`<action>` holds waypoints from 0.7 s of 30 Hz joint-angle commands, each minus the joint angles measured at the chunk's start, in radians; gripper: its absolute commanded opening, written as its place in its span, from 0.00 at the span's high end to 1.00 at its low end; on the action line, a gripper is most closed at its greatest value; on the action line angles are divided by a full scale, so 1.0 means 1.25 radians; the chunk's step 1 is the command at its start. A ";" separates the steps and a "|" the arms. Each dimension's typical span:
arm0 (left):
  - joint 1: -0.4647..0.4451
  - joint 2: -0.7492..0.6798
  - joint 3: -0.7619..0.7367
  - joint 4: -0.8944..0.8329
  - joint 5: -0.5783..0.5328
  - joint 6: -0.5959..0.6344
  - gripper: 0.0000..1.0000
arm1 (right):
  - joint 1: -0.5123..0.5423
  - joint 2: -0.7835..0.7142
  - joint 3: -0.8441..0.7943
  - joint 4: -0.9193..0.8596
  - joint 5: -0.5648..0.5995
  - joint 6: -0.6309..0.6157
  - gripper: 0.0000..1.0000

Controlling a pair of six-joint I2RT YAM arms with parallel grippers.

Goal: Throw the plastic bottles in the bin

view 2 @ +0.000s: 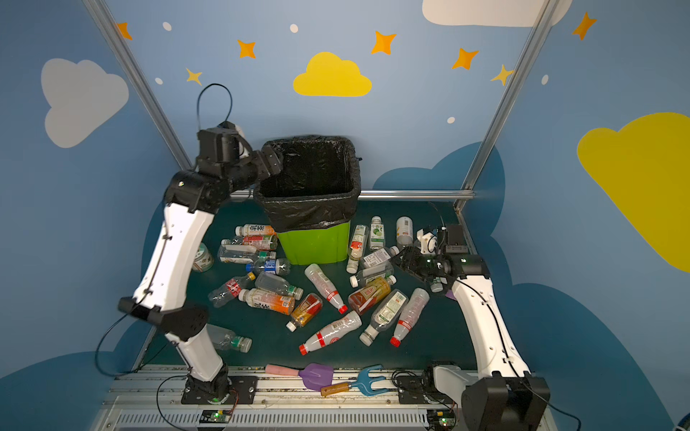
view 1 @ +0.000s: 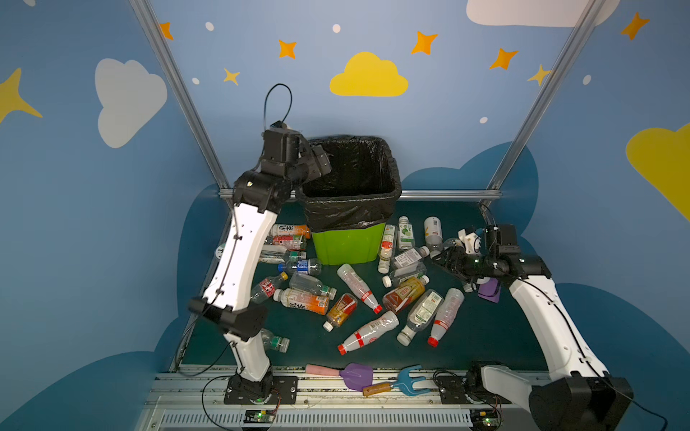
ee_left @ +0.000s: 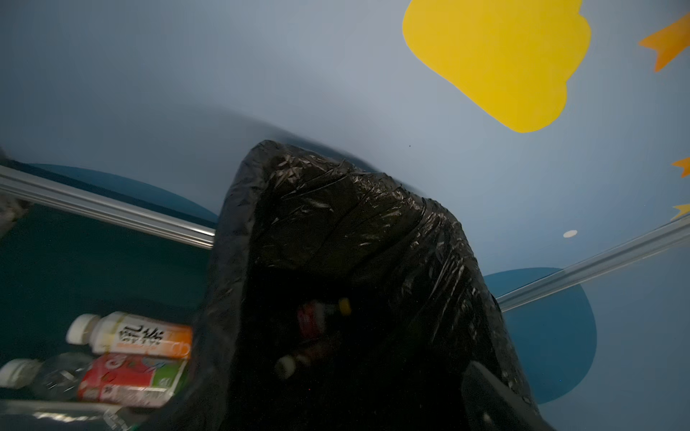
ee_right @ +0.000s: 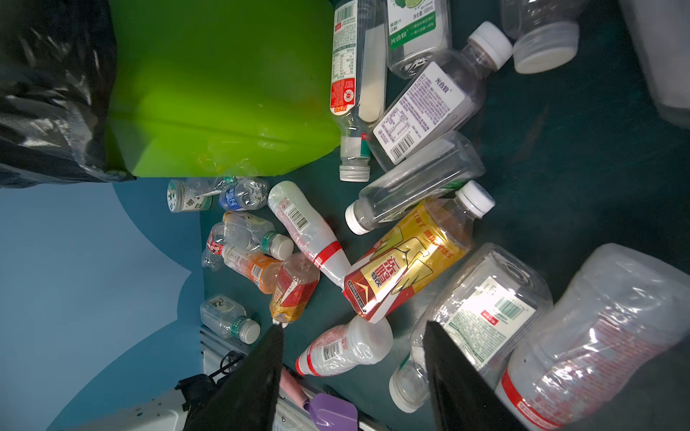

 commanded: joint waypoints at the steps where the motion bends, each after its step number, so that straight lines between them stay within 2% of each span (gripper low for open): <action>1: 0.000 -0.187 -0.123 -0.053 -0.093 0.035 0.00 | -0.004 0.008 -0.010 0.012 0.016 -0.002 0.41; 5: 0.001 -0.300 -0.362 -0.164 -0.097 -0.014 0.00 | -0.003 0.023 -0.007 -0.004 0.007 -0.040 0.41; 10: 0.001 -0.434 -0.645 -0.161 -0.029 -0.100 0.00 | -0.003 0.030 -0.020 -0.023 0.014 -0.065 0.41; 16: -0.010 -0.515 -0.866 -0.128 0.062 -0.197 0.00 | 0.001 0.028 -0.052 -0.031 0.016 -0.066 0.41; 21: -0.074 -0.511 -0.992 -0.011 0.118 -0.259 0.02 | 0.001 0.033 -0.093 -0.045 0.060 -0.055 0.41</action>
